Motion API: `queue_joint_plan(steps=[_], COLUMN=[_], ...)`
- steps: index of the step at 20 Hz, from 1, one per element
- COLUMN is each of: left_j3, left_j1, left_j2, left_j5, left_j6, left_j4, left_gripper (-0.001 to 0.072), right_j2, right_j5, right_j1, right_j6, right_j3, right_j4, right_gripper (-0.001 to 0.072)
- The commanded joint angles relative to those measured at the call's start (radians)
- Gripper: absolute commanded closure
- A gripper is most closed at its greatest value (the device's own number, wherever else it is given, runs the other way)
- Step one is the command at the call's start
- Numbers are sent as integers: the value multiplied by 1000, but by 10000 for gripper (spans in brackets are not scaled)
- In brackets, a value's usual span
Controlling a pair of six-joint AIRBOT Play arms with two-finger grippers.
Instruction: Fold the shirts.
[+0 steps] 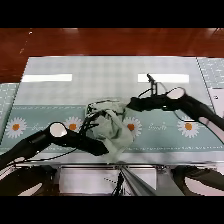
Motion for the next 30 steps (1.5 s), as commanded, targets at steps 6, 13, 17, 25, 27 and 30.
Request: queue_joint_plan(steps=[6, 13, 17, 25, 27, 30], left_j3=[478, 835, 930, 1009, 1009, 1006], left_j1=[90, 245, 245, 245, 245, 245], left_j2=[521, 669, 667, 667, 666, 647], left_j5=[-253, -253, -235, -258, -333, -557], left_j6=[-603, -706, -707, -706, -708, -771], left_j4=[1014, 1218, 1200, 1083, 1078, 1069], left_gripper=[682, 682, 681, 681, 682, 682], right_j2=[661, 835, 835, 814, 787, 728], right_j5=[8, 9, -3, 294, 480, 725], right_j1=[-386, -441, -442, -441, -441, -441], right_j6=[108, 116, 150, 393, 411, 427], right_j3=[68, 375, 570, 673, 673, 673], right_j4=[-315, -365, -468, -517, -519, -592], right_gripper=[694, 694, 694, 694, 694, 694])
